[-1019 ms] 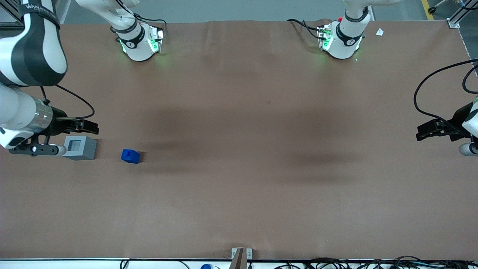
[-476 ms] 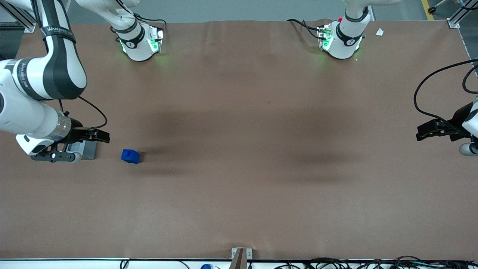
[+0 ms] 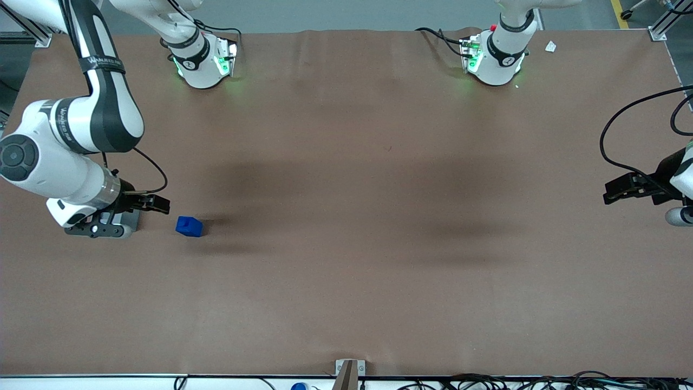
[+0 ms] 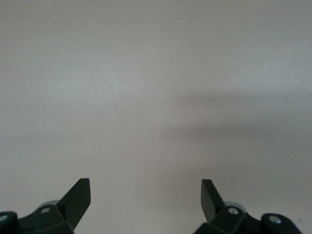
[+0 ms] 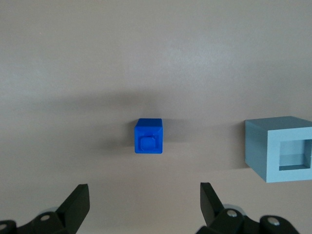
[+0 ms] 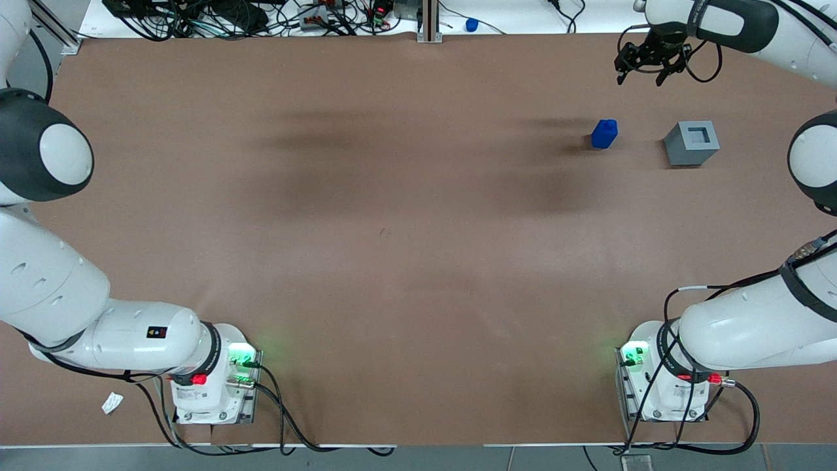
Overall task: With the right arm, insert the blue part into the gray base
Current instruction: 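Lower the right gripper and close it on the blue block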
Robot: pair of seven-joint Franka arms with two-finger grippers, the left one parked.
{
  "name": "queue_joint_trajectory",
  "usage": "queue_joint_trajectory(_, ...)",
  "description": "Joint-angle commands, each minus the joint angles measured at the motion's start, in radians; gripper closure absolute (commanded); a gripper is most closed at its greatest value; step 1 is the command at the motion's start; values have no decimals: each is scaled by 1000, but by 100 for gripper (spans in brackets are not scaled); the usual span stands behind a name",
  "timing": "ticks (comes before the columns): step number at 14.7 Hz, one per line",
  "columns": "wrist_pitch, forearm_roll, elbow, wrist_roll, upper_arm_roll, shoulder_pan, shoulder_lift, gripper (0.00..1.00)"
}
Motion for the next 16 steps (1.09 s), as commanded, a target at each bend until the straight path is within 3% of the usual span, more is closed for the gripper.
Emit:
queue_joint_trajectory(1,44,-13,-20,21,0,2,32,0)
queue_joint_trajectory(7,266,-12,-127,29,1,3,93,0)
queue_joint_trajectory(10,309,-7,-133,102,1,29,131,0)
queue_joint_trajectory(16,421,-15,-176,90,-2,31,164,0)
